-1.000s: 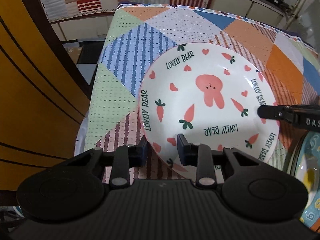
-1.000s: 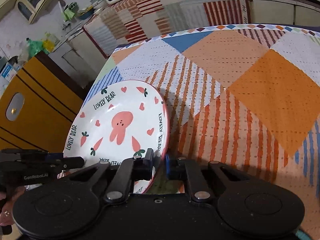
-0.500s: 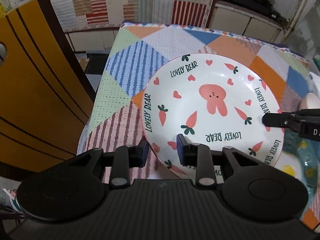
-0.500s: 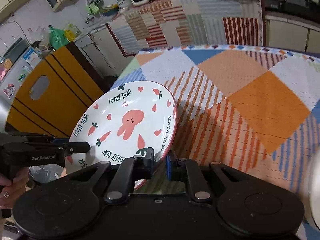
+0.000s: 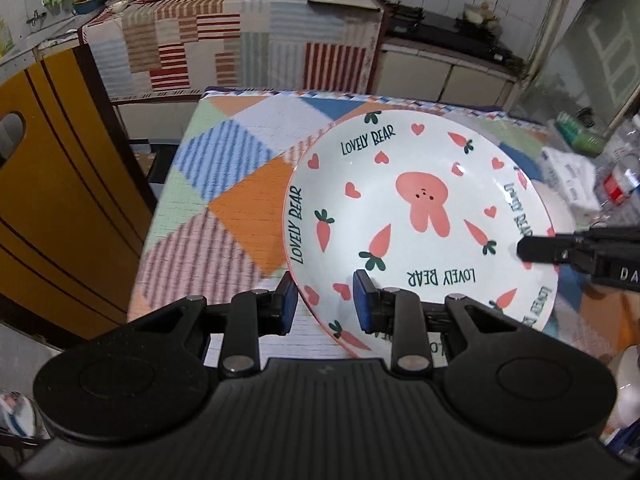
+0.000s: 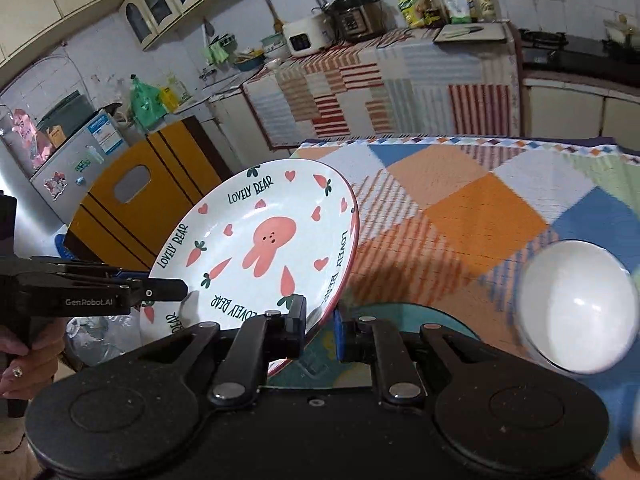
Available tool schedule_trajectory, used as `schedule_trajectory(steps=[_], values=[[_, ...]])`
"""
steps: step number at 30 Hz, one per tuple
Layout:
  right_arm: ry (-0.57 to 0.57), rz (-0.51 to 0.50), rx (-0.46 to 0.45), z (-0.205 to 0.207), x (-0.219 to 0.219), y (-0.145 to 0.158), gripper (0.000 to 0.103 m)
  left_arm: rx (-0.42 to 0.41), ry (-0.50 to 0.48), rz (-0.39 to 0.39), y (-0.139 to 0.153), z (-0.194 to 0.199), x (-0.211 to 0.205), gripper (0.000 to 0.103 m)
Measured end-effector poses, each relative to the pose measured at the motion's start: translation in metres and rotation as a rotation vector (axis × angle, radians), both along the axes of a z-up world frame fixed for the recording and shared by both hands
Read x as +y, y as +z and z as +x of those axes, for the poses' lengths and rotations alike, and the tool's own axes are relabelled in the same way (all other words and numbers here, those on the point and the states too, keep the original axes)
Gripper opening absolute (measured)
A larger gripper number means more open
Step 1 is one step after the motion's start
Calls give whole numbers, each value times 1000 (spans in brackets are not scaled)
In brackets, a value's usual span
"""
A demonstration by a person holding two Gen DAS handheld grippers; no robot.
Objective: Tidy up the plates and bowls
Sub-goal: 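Lift the bunny plate with both grippers onto the egg plate and open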
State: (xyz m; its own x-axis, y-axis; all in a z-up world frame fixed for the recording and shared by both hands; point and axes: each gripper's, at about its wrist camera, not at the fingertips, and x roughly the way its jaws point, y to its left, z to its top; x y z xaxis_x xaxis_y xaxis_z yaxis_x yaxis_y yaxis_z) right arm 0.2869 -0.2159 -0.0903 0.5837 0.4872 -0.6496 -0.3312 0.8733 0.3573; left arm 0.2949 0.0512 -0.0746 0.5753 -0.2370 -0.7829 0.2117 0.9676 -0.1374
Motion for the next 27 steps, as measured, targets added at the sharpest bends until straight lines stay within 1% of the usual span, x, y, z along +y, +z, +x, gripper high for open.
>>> schedule_trajectory(steps=[2,6,9,15,20,27], values=[[-14,4,-7,-9,-8,1,18,-1,-15,-14,0,-5,-7,28],[-39,-4,8,-28,-23,-2,18,19,-57,-14,-6,-17,-22,28],[-61,-19,34,-43,-30,-9,18,49,-90,-12,-14,-24,-32,28],[-118,-13,102,-64,-47,-30,18,115,-136,5,-38,-33,-51,28],[-141,-30,138,-67,-52,-42,18,144,-158,30,-54,-35,-61,28],[-160,-73,176,-70,-52,-51,18,176,-180,48,-64,-30,-67,28]])
